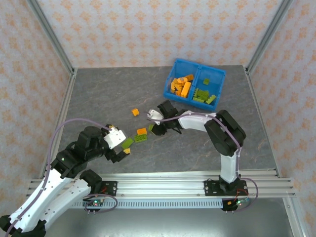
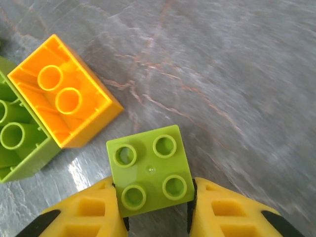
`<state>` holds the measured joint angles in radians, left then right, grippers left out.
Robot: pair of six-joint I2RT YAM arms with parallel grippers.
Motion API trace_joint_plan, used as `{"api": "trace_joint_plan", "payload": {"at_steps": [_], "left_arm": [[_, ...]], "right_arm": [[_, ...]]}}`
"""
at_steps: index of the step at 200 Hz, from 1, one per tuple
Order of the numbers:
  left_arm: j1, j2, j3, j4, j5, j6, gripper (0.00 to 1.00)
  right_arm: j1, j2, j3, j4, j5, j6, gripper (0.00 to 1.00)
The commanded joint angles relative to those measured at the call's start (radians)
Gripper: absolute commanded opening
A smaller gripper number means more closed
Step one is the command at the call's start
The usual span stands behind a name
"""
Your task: Sort the legos into containers by color
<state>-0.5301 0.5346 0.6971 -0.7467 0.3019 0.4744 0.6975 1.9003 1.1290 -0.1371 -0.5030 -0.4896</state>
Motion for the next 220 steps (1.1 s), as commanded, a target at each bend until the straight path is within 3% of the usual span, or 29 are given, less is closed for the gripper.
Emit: {"api": "trace_joint_plan", "payload": {"at_steps": [1, 65, 104, 131, 171, 200, 220], "left_arm": [[-0.005, 0.025, 0.008, 0.029, 0.062, 0.024, 1.00], [-0.005, 0.084, 0.051, 0.065, 0.062, 0.012, 1.00], [-0.005, 0.073, 0.090, 0.153, 0.020, -0.103, 1.00], [-0.005, 0.093, 0.108, 0.195, -0.042, -0.157, 1.00], [-0.005, 0.121, 0.097, 0.271, 0.034, -0.196, 1.00], [-0.007, 0.139, 0.100, 0.271, -0.007, -0.229, 1.00], [-0.006, 0.155, 0.100, 0.289, -0.056, -0.314, 1.00]], "right_arm": [[-0.049, -0.145, -0.066, 0.155, -0.016, 0.125, 0.17], [-0.279, -0.424, -0.216, 0.349, 0.115, 0.509, 0.20], [-0.399, -0.498, -0.214, 0.298, 0.256, 0.635, 0.21], [-0.465, -0.466, -0.154, 0.171, 0.417, 0.728, 0.22], [-0.506, -0.351, -0.028, 0.052, 0.462, 0.790, 0.23], [-0.531, -0.233, 0.101, -0.053, 0.464, 0.835, 0.23], [-0.550, -0.165, 0.175, -0.079, 0.467, 0.885, 0.29]]}}
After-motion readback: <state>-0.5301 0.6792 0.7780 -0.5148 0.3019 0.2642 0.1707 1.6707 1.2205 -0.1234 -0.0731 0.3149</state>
